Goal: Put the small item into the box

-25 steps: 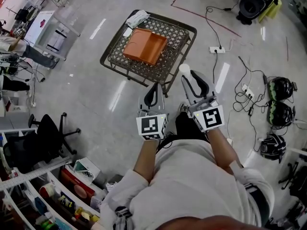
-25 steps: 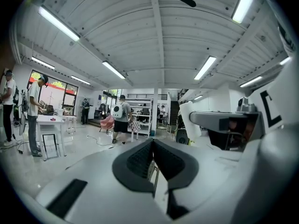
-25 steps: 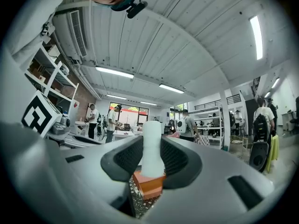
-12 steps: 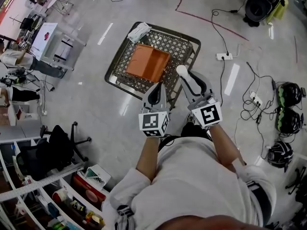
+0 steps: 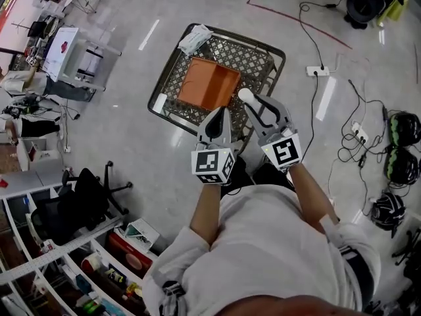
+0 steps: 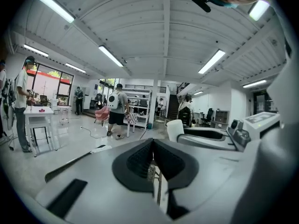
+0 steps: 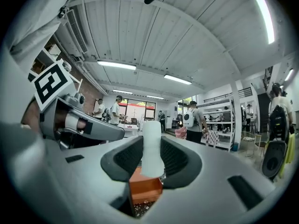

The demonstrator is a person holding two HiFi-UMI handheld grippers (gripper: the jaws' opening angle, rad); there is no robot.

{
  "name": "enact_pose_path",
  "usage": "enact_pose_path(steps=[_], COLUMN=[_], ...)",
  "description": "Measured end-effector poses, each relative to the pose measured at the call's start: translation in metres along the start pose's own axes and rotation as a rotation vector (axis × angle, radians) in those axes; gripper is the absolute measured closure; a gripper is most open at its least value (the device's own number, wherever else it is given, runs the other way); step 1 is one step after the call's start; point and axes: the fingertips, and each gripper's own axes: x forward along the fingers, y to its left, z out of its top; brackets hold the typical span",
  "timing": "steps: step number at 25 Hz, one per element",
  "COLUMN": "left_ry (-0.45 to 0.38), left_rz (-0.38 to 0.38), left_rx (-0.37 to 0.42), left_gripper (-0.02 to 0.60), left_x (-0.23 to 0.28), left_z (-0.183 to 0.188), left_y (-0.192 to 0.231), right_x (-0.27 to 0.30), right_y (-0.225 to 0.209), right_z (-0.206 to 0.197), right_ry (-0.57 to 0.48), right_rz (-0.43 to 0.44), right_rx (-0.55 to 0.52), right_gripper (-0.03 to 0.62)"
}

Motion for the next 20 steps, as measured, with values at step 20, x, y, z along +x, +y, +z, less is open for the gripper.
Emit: enact_pose_path(steps=[20], left_ry=[0.185], left_rz=[-0.494], left_rx=[-0.370], left_gripper=[0.414], left_x=[0.101], left_z=[-0.016], left_y=[0.110], right_x=[0.147], right_y=[0.009], right_z=[-0.068], right_ry=[0.195], right_rz=[-0.125], right_rx=[-0.174], right_gripper=[0.484])
